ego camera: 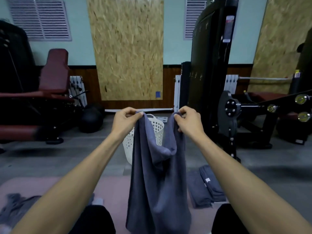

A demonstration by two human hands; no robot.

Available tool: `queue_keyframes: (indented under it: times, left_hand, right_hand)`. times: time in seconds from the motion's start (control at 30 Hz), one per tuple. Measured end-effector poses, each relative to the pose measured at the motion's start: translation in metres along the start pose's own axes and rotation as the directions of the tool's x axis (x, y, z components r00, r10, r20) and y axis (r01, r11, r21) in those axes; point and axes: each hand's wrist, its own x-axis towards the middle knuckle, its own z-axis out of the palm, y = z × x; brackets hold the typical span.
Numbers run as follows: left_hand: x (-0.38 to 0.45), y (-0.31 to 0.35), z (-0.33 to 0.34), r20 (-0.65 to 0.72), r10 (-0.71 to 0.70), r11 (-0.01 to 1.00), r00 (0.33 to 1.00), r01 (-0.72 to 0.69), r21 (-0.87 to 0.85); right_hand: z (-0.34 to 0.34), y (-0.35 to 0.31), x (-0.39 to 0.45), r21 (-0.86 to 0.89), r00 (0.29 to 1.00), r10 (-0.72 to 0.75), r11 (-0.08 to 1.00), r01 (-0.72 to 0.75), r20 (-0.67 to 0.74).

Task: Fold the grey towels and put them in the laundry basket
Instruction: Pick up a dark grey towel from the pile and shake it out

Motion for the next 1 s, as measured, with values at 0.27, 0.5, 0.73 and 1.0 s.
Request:
queue_keyframes:
  times: [0.27,0.5,0.73,1.0]
  left_hand:
    - [-0.044,-0.127,0.035,0.15,-0.397,0.918,0.906,0.388,0.085]
    - [-0.075,-0.283,0.058,0.234,-0.702,0.693,0.673,0.568,0.444]
    - [-0.088,-0.409,0.063,0.218,-0.831,0.495,0.512,0.5,0.711]
    - [-0.061,-0.521,0.066,0.164,-0.878,0.404,0.449,0.513,0.758]
  right_hand:
    - [0.083,0.123,-0.051,-0.205,0.935,0.235,0.961,-0.184,0.266]
    - [0.15,0.233,-0.086,-0.532,0.644,0.557,0.805,-0.262,0.524]
    - [0.215,0.32,-0.091,-0.663,0.44,0.687,0.71,-0.237,0.578]
    - [0.316,0.393,-0.059,-0.561,0.299,0.529,0.828,0.024,0.794]
